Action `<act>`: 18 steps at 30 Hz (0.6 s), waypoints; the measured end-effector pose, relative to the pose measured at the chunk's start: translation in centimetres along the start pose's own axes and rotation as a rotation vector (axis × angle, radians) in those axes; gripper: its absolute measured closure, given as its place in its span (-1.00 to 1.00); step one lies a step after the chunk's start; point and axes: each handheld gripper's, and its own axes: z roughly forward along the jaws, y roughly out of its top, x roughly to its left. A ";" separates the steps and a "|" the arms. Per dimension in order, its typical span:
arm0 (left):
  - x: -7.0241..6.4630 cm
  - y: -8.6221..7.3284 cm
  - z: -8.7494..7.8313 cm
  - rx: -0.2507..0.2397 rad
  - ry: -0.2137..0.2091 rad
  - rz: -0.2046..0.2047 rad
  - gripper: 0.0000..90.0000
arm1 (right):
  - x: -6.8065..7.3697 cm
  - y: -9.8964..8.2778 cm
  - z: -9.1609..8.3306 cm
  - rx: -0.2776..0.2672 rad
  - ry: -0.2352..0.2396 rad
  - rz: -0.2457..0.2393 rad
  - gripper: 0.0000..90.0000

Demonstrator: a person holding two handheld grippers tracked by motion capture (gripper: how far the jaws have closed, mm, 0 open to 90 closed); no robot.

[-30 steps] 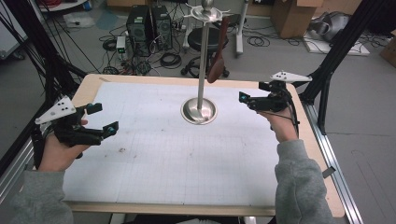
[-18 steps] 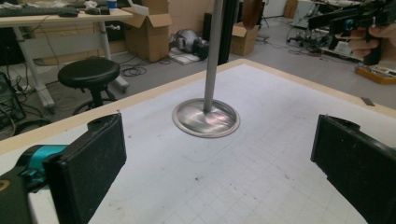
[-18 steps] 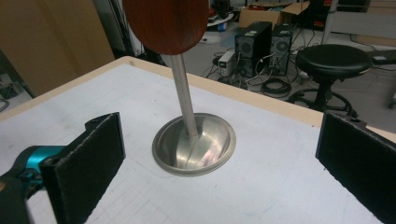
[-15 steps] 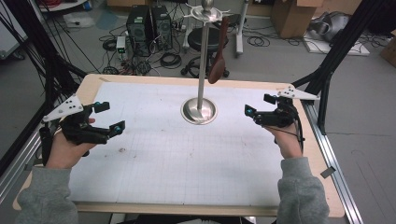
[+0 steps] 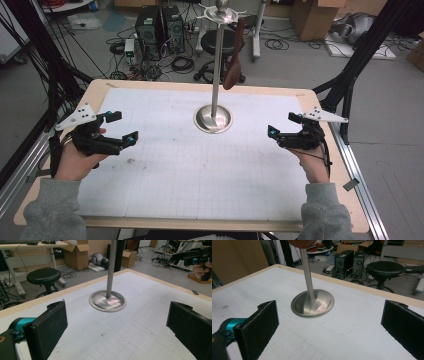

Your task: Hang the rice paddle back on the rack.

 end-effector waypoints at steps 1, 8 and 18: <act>0.0 0.0 0.0 0.001 0.004 -0.001 -0.92 | -0.1 -0.2 -0.1 -0.002 0.001 0.003 -1.00; 0.8 -0.7 -0.5 0.014 0.039 -0.013 -0.92 | -0.6 -1.9 -0.8 0.018 -0.005 0.024 -1.00; 1.0 -0.9 -0.4 0.019 0.056 -0.028 -0.92 | -1.5 -3.9 -1.7 0.015 -0.019 0.040 -1.00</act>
